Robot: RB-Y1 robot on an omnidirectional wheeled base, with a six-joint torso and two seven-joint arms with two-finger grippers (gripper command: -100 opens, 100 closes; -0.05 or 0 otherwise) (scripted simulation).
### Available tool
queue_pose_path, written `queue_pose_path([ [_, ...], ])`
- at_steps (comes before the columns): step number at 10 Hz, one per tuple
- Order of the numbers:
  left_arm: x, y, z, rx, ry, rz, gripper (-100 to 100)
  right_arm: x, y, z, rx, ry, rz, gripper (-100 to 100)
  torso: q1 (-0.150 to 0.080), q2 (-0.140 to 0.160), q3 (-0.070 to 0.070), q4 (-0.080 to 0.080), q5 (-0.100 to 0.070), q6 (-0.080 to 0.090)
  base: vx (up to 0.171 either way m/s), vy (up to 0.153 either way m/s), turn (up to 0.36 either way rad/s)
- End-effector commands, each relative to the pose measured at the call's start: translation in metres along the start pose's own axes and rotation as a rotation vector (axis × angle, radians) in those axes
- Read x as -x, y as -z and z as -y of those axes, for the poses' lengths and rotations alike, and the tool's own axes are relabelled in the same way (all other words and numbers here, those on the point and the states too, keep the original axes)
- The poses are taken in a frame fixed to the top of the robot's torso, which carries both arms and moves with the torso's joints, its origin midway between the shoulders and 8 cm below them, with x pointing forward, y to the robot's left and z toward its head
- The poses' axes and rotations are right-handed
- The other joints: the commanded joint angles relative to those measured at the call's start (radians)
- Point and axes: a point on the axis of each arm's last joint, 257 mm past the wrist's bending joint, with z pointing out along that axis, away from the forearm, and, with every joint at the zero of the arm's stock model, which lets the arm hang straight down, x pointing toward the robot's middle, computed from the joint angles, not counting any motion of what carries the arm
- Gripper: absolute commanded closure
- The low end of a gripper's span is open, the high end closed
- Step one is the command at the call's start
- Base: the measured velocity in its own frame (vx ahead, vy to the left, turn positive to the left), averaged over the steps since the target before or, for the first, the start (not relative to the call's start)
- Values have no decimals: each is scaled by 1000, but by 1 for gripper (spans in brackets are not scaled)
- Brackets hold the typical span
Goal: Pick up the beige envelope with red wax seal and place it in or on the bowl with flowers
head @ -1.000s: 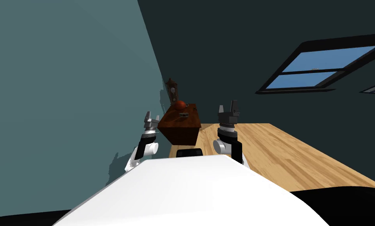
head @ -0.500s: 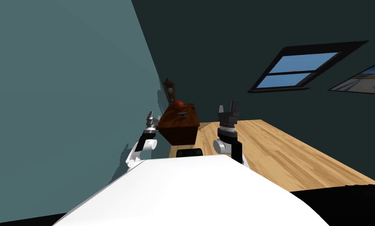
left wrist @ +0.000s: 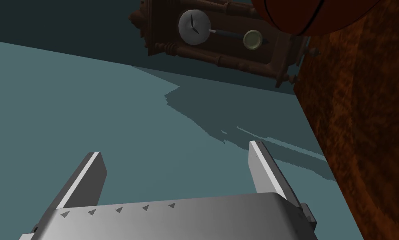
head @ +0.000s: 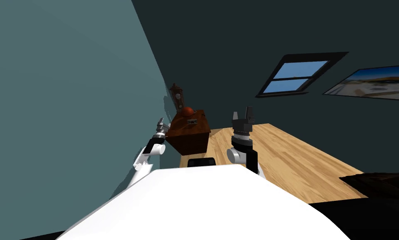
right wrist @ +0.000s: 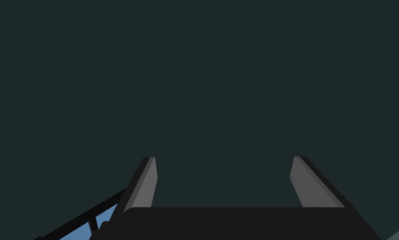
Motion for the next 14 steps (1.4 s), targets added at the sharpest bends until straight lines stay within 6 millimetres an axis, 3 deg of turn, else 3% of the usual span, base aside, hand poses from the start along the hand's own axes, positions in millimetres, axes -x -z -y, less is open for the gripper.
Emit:
queue_pose_path([
  [1,9,-4,-14,52,14,18,-100,0,0,0,0,0,0,0,0,0,0,0,0,0,-23,23,-91],
  [6,38,-23,-43,184,65,67,-100,0,0,0,0,0,0,0,0,0,0,0,0,0,-19,18,-124],
  [7,46,-34,-42,203,90,75,-100,0,0,0,0,0,0,0,0,0,0,0,0,-1,-19,19,-197],
  [8,53,-31,-56,247,90,95,-100,0,0,0,0,0,0,0,0,0,0,0,0,0,-20,20,-114],
  [14,83,-41,-82,388,140,162,-100,0,0,0,0,0,0,0,-1,-1,0,0,0,0,-13,11,-111],
])
